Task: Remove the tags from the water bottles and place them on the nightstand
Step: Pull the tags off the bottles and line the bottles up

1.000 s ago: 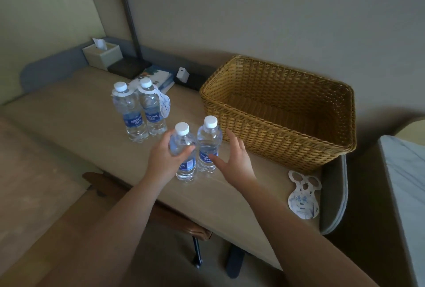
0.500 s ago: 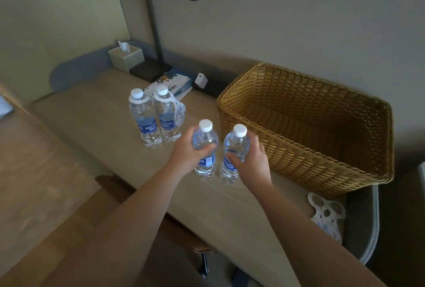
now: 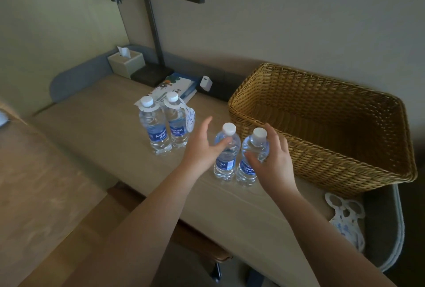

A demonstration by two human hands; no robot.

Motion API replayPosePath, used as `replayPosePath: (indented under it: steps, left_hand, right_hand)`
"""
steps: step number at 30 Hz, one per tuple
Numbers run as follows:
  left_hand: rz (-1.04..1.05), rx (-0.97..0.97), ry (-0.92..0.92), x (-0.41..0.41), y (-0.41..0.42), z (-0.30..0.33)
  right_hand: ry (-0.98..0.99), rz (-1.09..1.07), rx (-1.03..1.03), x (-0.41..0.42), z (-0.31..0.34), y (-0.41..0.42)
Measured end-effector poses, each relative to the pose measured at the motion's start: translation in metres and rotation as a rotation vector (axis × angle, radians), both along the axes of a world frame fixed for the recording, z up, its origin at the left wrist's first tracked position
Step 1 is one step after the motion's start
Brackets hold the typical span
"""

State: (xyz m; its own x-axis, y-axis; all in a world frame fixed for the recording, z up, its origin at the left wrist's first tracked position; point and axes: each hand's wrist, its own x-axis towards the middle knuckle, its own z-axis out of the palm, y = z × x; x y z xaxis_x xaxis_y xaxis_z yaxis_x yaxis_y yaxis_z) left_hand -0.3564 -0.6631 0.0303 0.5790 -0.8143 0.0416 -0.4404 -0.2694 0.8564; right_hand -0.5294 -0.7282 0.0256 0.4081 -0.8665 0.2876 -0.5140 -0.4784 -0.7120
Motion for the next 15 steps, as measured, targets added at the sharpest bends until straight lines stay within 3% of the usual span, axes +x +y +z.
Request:
replayPosePath:
  steps: [8, 11, 15]
  left_hand:
    - [0.108, -0.317, -0.214, 0.087, 0.058, 0.023]
    - [0.183, -0.351, -0.259, 0.128, 0.073, 0.019]
    - [0.211, -0.212, -0.159, 0.172, 0.075, 0.003]
  right_hand:
    - [0.015, -0.098, -0.261, 0.074, 0.037, 0.038]
    - [-0.004, -0.056, -0.213, 0.119, 0.037, 0.054]
    - [0.015, 0.055, -0.038, 0.180, 0.022, 0.069]
